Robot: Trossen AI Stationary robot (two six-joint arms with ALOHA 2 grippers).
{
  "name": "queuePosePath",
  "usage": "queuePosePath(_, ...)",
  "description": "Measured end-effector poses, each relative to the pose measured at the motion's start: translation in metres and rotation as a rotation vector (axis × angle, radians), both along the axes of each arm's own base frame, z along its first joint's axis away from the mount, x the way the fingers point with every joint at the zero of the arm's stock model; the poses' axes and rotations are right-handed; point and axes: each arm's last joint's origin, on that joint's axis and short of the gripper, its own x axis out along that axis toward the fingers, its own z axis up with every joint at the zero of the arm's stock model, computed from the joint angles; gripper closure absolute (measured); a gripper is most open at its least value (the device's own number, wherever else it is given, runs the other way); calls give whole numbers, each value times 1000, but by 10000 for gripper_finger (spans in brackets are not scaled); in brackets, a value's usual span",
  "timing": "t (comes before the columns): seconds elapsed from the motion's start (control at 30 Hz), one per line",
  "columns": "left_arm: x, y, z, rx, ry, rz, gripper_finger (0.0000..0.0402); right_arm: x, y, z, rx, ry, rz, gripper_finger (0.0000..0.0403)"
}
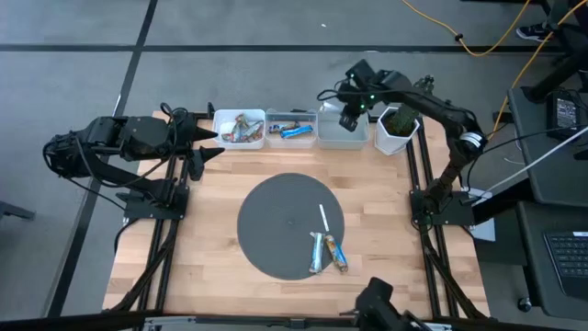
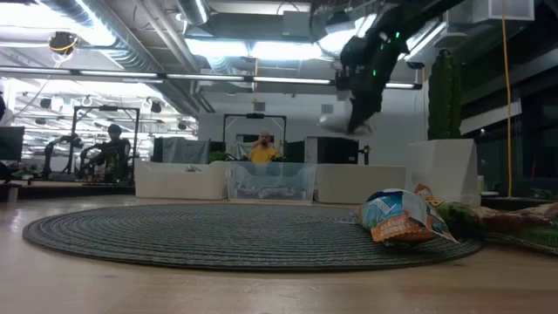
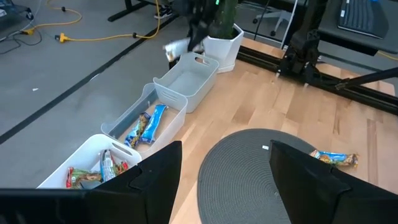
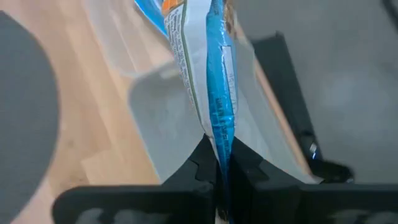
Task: Pick and place Granola Bars by type
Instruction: Put the orange granola bar into the gray bin
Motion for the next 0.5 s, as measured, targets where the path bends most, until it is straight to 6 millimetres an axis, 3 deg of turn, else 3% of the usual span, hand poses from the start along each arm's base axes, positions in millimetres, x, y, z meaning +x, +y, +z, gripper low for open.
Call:
queuePosePath(0.17,0,0,0,0,-1,0,171,2,-6,-28,-10,68,-58,375)
queuePosePath(0.5,0,0,0,15,7,-9,171,-2,-4,-35,12,105,-157,365)
